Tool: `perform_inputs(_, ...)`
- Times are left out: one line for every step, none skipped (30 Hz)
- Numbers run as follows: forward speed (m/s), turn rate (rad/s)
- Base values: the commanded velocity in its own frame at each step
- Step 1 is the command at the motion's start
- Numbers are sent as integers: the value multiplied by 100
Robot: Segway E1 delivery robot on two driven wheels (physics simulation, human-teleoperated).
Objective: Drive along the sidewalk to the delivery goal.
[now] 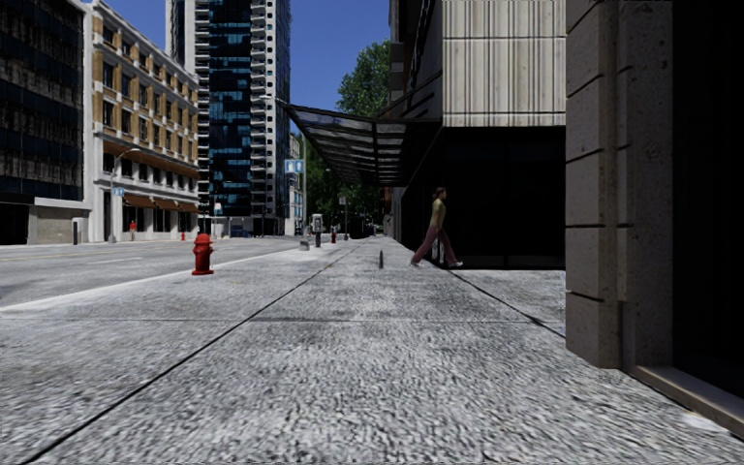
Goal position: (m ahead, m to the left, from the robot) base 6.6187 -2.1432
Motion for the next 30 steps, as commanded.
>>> perform_inputs(200, 0)
perform_inputs(200, 0)
perform_inputs(200, 0)
perform_inputs(200, 0)
perform_inputs(200, 0)
perform_inputs(200, 0)
perform_inputs(200, 0)
perform_inputs(200, 0)
perform_inputs(200, 0)
perform_inputs(200, 0)
perform_inputs(200, 0)
perform_inputs(200, 0)
perform_inputs(200, 0)
perform_inputs(200, 0)
perform_inputs(200, 0)
perform_inputs(200, 0)
perform_inputs(200, 0)
perform_inputs(200, 0)
perform_inputs(200, 0)
perform_inputs(200, 0)
perform_inputs(200, 0)
perform_inputs(200, 0)
perform_inputs(200, 0)
perform_inputs(200, 0)
perform_inputs(200, 0)
perform_inputs(200, 0)
perform_inputs(200, 0)
perform_inputs(200, 0)
perform_inputs(200, 0)
perform_inputs(200, -5)
